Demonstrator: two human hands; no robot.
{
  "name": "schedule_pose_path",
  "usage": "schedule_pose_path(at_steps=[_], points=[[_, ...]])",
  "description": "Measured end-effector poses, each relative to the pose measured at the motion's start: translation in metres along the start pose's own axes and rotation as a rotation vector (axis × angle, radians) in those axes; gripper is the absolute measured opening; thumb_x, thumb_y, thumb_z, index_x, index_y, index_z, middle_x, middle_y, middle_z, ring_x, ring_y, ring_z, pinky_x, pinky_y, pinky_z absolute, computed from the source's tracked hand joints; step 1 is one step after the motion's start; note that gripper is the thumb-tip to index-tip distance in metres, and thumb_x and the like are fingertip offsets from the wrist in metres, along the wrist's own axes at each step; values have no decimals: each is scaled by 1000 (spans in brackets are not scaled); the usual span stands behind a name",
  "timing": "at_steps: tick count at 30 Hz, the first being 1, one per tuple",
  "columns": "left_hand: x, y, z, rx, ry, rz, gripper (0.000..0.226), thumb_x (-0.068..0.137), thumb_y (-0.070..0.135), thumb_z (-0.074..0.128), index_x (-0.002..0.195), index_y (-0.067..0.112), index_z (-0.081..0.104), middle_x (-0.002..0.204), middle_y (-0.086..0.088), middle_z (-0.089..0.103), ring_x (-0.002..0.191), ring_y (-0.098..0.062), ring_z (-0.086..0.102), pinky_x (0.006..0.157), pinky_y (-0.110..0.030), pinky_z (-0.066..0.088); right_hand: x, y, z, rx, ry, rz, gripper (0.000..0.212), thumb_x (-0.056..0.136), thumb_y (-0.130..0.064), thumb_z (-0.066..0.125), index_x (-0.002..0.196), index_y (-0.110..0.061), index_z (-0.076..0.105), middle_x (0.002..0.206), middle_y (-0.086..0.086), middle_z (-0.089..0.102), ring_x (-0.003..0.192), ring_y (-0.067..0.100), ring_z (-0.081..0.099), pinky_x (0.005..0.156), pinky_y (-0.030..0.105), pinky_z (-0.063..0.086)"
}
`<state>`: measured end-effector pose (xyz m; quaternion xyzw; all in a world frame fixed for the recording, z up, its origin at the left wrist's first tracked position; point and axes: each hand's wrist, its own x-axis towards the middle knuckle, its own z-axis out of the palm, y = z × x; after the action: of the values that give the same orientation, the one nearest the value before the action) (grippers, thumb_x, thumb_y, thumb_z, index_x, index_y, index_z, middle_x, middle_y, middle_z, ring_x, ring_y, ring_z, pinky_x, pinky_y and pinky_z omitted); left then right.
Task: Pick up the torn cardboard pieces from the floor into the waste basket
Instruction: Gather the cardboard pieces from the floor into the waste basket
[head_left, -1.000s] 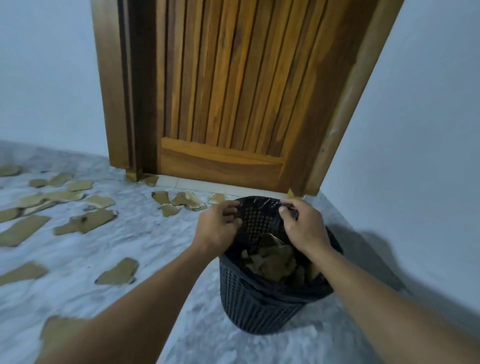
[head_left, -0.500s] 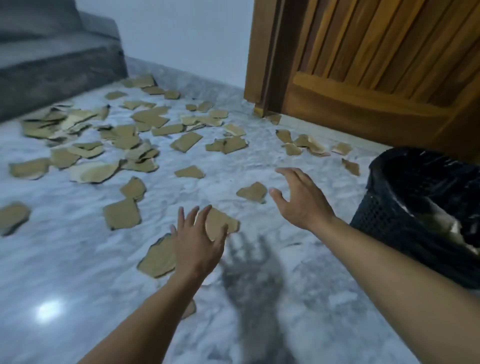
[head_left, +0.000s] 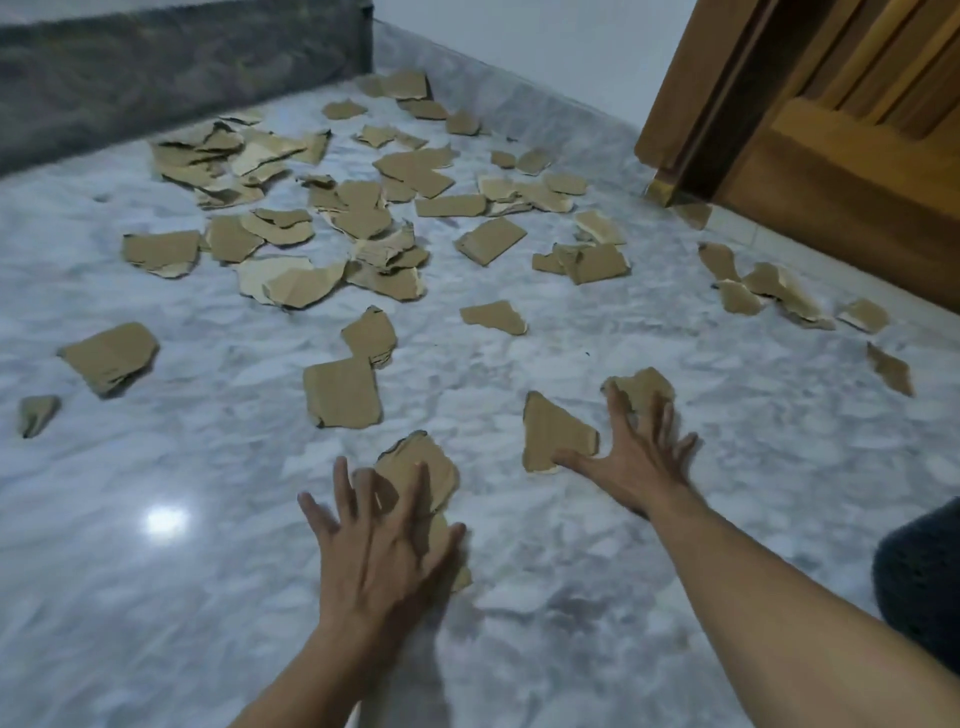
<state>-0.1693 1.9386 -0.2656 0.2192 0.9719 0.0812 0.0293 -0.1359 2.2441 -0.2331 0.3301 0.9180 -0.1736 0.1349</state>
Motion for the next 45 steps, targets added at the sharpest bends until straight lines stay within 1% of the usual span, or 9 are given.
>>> schedule_pose_path(at_steps=[4, 11, 15, 17, 22, 28, 33, 41, 45], points=[[49, -35, -9, -14, 9, -97, 90, 82, 86, 19, 147, 29, 44, 162, -20, 23, 152, -45, 3, 111, -74, 8, 50, -40, -1, -58, -16, -86, 130, 45, -111, 33, 141, -58, -37, 168, 10, -24, 151, 36, -27, 114, 73, -10], [102, -122, -29, 50, 83, -213, 111, 66, 101, 30, 140, 20, 49, 166, -19, 12, 152, -46, -7, 110, -77, 8, 96, -164, 5, -142, -74, -283, 134, 50, -104, 49, 146, -56, -31, 167, 7, -25, 150, 37, -29, 116, 72, -7], [102, -177, -44, -27, 55, -398, 133, 55, 108, 22, 161, 29, 12, 167, -18, -7, 150, -48, -17, 107, -81, 2, 99, -224, 9, -151, -200, -281, 136, 48, -101, 58, 142, -62, -32, 165, 3, -32, 150, 36, -31, 115, 73, -1], [100, -204, -52, -116, 25, -494, 132, 51, 108, 16, 159, 36, -8, 166, -17, -17, 148, -50, -20, 107, -82, 0, 93, -247, 12, -170, -249, -265, 137, 49, -99, 61, 141, -62, -33, 165, 4, -32, 150, 39, -28, 113, 73, 0], [122, -263, -67, -227, -1, -657, 139, 45, 109, 33, 147, 43, -34, 163, -17, -28, 145, -55, -19, 109, -79, -3, 101, -281, 12, -266, -264, -288, 141, 45, -100, 60, 138, -60, -39, 167, 7, -26, 152, 40, -24, 114, 75, 5], [195, -272, -62, -181, -38, -431, 140, 41, 111, 29, 149, 45, -32, 167, -13, -14, 149, -51, -11, 113, -74, -3, 154, -315, 4, -354, -236, -436, 149, 41, -97, 66, 140, -59, -37, 162, 5, -39, 150, 39, -30, 109, 82, 2], [257, -238, -47, -128, -59, -233, 132, 49, 110, 21, 151, 43, -28, 166, -11, -20, 148, -41, -27, 114, -70, -11, 221, -344, -18, -434, -278, -575, 146, 41, -95, 68, 134, -64, -39, 153, -1, -50, 146, 44, -34, 105, 84, -8], [300, -202, -49, -50, -70, -266, 89, 80, 92, 7, 156, 47, 3, 169, -7, -6, 154, -30, -17, 121, -60, -8, 253, -344, -20, -405, -333, -592, 137, 48, -99, 59, 153, -55, -18, 166, -2, -29, 148, 46, -29, 107, 82, -4], [305, -205, -48, -98, -61, -266, 77, 89, 79, 1, 156, 43, 11, 169, -6, 3, 155, -30, -8, 122, -60, 1, 252, -329, -26, -309, -285, -619, 105, 71, -90, 56, 153, -61, -4, 169, -7, -14, 153, 39, -19, 115, 74, -1]])
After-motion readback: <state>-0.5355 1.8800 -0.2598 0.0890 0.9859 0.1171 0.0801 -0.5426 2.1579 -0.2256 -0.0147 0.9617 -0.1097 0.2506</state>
